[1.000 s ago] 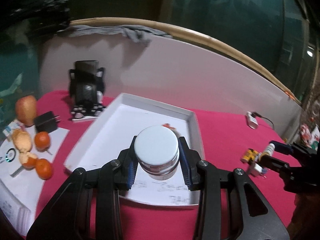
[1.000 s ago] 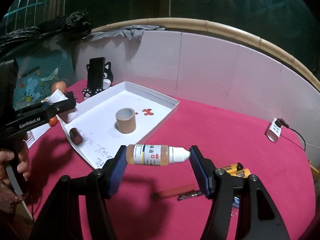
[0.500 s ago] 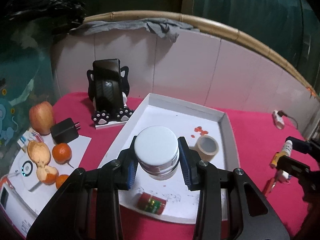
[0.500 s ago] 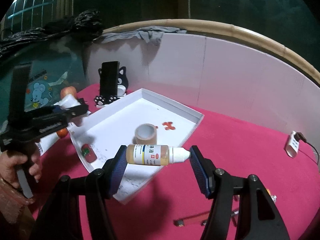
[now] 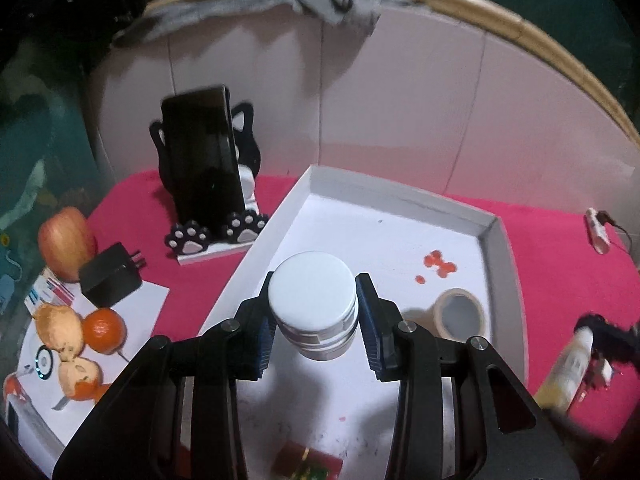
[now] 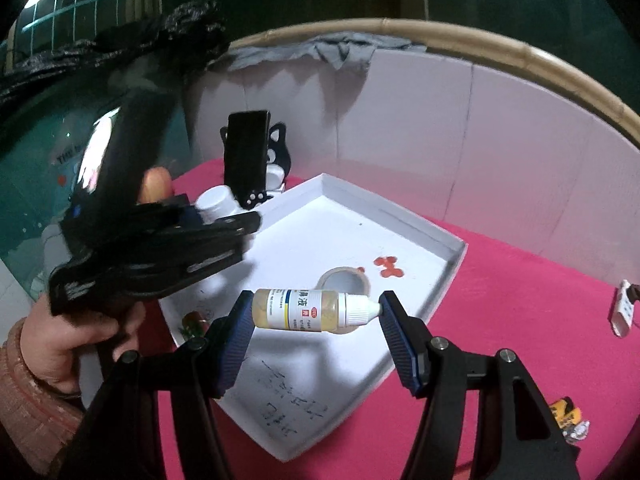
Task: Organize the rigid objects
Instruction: 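Carry the pill bottle with the left gripper and the dropper bottle with the right gripper to the tray, then release the pill bottle with the left gripper while the right gripper drops the dropper bottle in the tray, then move both grippers back toward the remaining items on the table, then grasp the red tube with the left gripper while the right gripper grasps the white plug, then carry the red tube with the left gripper and the white plug with the right gripper to the tray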
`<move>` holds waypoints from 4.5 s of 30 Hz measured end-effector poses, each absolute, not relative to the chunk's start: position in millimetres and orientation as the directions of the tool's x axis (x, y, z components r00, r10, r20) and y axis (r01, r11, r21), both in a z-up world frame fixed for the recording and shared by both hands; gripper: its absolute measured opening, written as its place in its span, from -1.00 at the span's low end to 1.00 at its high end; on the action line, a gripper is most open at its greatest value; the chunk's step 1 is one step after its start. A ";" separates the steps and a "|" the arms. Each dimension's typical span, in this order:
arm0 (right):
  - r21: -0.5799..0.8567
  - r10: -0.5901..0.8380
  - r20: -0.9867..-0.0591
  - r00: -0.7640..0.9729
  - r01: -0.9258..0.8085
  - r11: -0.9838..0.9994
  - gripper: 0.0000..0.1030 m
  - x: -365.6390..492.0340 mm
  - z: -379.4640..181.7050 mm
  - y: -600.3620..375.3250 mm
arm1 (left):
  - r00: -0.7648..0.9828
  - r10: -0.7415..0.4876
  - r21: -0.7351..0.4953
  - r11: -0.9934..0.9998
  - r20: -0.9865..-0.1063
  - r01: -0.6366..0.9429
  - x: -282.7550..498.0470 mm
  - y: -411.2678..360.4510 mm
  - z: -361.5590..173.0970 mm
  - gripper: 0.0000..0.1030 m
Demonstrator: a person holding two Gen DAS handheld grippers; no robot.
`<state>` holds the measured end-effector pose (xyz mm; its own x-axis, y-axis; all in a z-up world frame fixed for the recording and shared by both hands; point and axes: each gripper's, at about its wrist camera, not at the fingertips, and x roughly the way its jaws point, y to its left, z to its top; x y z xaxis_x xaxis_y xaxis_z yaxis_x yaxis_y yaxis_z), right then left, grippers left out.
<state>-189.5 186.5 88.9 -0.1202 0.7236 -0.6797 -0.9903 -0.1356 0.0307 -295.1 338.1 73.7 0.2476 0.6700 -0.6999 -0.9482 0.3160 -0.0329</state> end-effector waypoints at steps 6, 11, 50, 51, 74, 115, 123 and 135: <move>0.023 0.679 -0.725 -0.111 -0.990 -0.136 0.21 -197.3 59.0 205.4 | 0.209 0.636 -0.014 0.296 -0.743 -0.955 -284.3 361.2 51.4 -0.29; -0.004 0.672 -0.736 -0.082 -0.992 -0.125 0.22 -199.7 45.7 213.1 | 0.199 0.625 -0.007 0.296 -0.755 -0.955 -277.7 368.3 43.9 -0.28; -0.020 0.781 -0.611 0.129 -0.989 0.147 1.00 -142.8 88.3 136.5 | 0.257 0.769 -0.128 0.225 -0.585 -0.966 -299.3 272.6 100.4 0.79; -0.017 0.782 -0.609 0.134 -0.988 0.156 1.00 -138.6 89.7 134.0 | 0.259 0.768 -0.122 0.232 -0.585 -0.965 -295.9 271.3 100.5 0.79; 0.181 0.682 -0.605 0.411 -0.764 0.620 1.00 70.1 78.9 -7.7 | 0.539 0.439 -0.040 0.748 -0.719 -0.662 -133.4 179.7 53.0 0.79; 0.103 0.686 -0.726 -0.055 -0.994 0.030 -0.49 0.2 37.9 49.1 | 0.543 0.312 0.023 0.881 -0.780 -0.473 -111.2 147.4 14.9 -0.77; 0.129 0.767 -0.640 -0.043 -0.990 0.052 -0.49 -4.5 75.7 33.5 | 0.606 0.361 0.000 0.859 -0.709 -0.512 -132.0 144.9 50.2 -0.77; 0.076 0.799 -0.600 -0.042 -0.997 0.004 -0.49 -37.8 108.5 57.2 | 0.638 0.489 -0.020 0.784 -0.595 -0.620 -182.9 168.5 94.7 -0.77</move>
<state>-37.8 57.2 108.5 -0.0423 0.7987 -0.6002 -0.9971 0.0045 0.0763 -182.9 168.5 94.7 0.6376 0.4890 -0.5953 -0.6202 0.7841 -0.0202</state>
